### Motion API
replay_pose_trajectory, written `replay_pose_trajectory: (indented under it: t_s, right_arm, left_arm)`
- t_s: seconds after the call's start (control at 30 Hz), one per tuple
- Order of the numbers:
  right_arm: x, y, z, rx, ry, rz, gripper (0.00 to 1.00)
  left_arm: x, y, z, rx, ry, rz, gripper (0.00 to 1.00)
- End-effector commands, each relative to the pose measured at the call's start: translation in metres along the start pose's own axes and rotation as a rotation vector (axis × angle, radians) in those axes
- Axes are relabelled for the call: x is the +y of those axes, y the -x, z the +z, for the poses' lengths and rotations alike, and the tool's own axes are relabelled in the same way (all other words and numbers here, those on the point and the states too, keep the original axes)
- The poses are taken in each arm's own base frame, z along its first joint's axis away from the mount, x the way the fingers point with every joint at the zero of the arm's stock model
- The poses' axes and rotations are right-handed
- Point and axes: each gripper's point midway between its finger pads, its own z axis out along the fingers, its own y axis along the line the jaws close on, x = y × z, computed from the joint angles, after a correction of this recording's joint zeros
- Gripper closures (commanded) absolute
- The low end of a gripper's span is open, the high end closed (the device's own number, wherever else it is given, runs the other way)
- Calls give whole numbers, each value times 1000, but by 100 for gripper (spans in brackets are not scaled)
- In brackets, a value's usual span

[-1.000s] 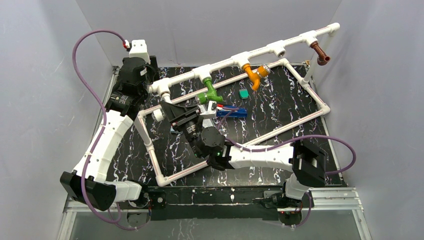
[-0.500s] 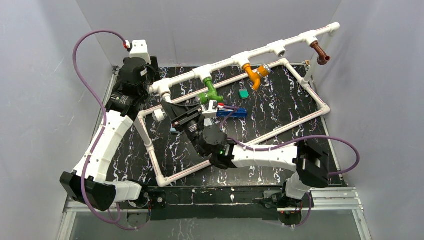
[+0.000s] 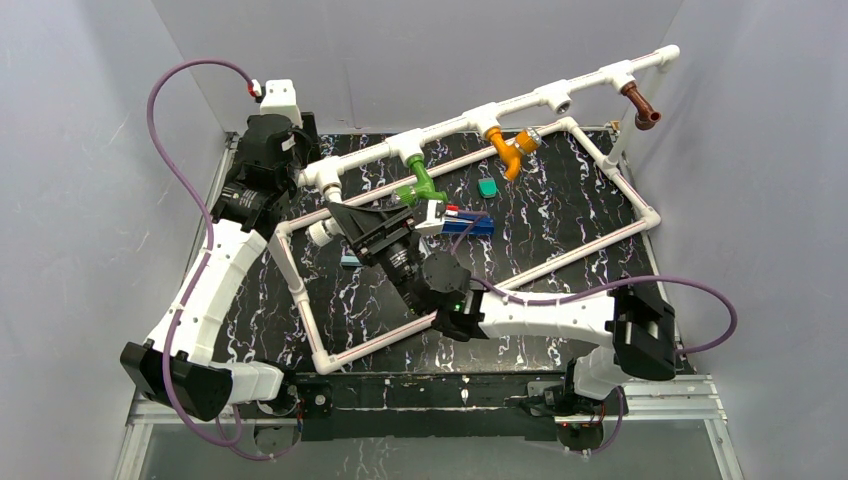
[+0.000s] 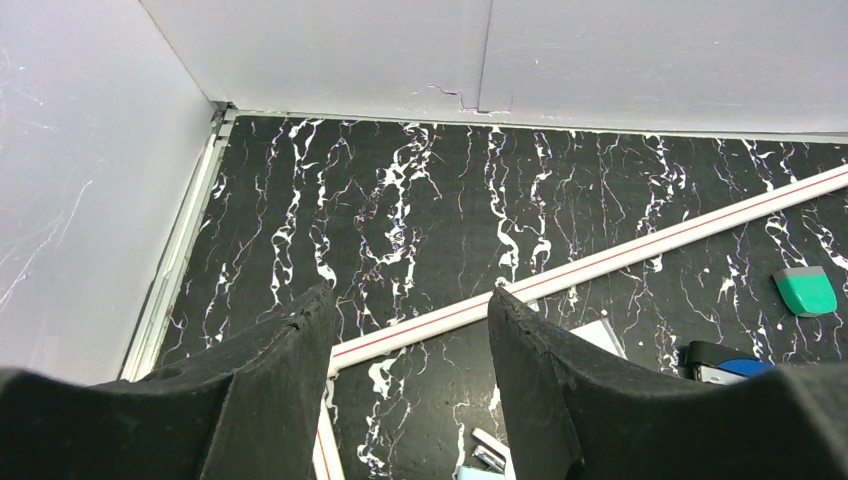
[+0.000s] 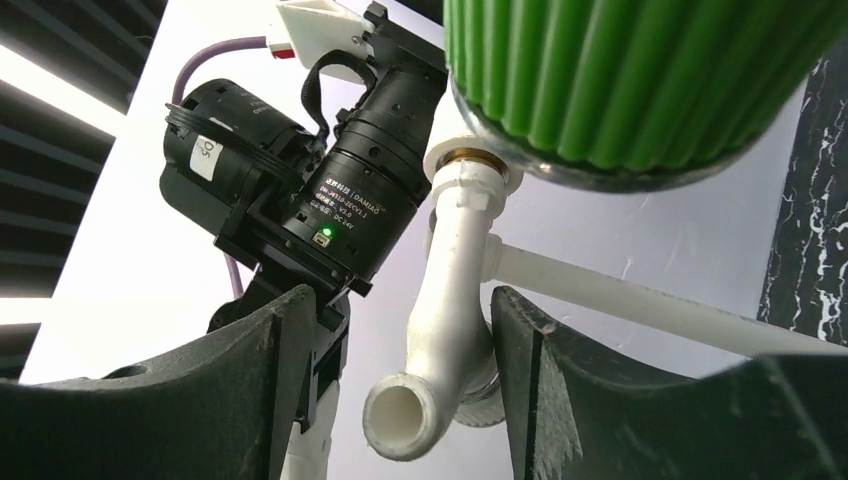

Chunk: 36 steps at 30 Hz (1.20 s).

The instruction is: Install the water faucets

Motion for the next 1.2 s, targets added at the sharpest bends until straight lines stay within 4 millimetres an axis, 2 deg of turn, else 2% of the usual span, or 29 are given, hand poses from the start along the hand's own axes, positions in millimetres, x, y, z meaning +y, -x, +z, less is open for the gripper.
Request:
replay_pose_trajectory:
  t_s: [0.0,0.13,0.33,0.47,0.57,0.73,0.9,1.17]
  right_arm:
    - [34,29,-2,-27,53,5,28]
    - [26,33,-11,-13,20,-40,27]
    - [31,41,-25,25,5,-191,25]
    - [29,45,-33,64,-13,-352,25]
    - [36,49,-38,87,18,-490,24]
    - [58,49,-42,152,112,-795,24]
    - [71,49,-43,234,208,-1174,21]
    - [76,46,-45,364,406,-1761,17]
  left_arm:
    - [-18,-119,-8,401,-84,161,44]
    - [-18,-119,-8,400,-82,160,44]
    - [-18,-118,-8,400,-82,162,44]
    - [-17,-118,-8,400,-80,163,44]
    - [-18,-118,-7,401,-83,163,44]
    - [-19,-119,-6,409,-85,166,44]
    - [-20,-120,-6,411,-86,168,44]
    - [-22,-122,-4,416,-87,173,45]
